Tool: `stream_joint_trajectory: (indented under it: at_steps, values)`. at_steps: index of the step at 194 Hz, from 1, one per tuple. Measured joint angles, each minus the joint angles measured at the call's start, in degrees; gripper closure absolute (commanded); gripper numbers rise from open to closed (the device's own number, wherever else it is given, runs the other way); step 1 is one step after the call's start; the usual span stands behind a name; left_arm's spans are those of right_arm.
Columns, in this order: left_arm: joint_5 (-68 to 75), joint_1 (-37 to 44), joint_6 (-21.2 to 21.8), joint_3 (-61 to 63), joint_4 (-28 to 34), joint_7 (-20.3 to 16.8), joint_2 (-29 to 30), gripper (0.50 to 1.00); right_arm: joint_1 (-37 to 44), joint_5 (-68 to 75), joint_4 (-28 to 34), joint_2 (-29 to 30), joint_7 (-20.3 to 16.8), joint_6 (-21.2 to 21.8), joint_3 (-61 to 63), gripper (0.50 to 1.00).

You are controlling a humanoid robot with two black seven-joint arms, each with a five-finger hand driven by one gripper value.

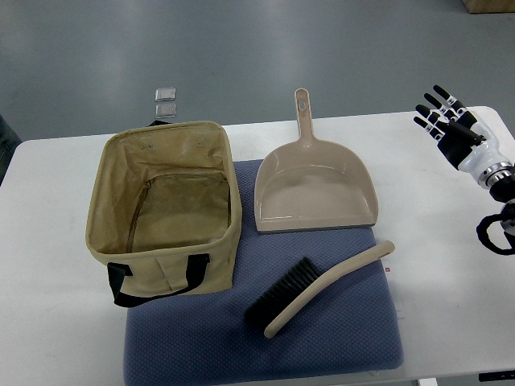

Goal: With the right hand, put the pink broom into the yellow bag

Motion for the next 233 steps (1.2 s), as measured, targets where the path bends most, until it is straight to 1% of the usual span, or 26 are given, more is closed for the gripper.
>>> stream_joint_trajectory:
  at_steps: [35,73,163,200,233]
  values:
    - [0.00,0.00,0.01,0.00,0.00,0.00,0.00,0.500,0.02,-0.06,0.11,0.33,0.10,0.19,-0.02,0.572]
    - [0.00,0.00,0.01,0.00,0.02,0.00,0.00,0.500,0.03,-0.06,0.13,-0.03,0.15,2.76,0.09,0.572]
    - [0.02,0.00,0.00,0.00,0.03,0.00,0.00,0.500,1.53,-0.25,0.27,-0.89,-0.27,5.01,-0.14,0.572]
    - [0.02,0.00,0.00,0.00,0.02,0.00,0.00,0.500,1.57,-0.72,0.36,-2.94,0.02,6.02,-2.06,0.574]
    - [0.02,0.00,0.00,0.00,0.02,0.00,0.00,0.500,1.96,-0.93,0.99,-7.34,1.49,8.45,-7.51,0.574]
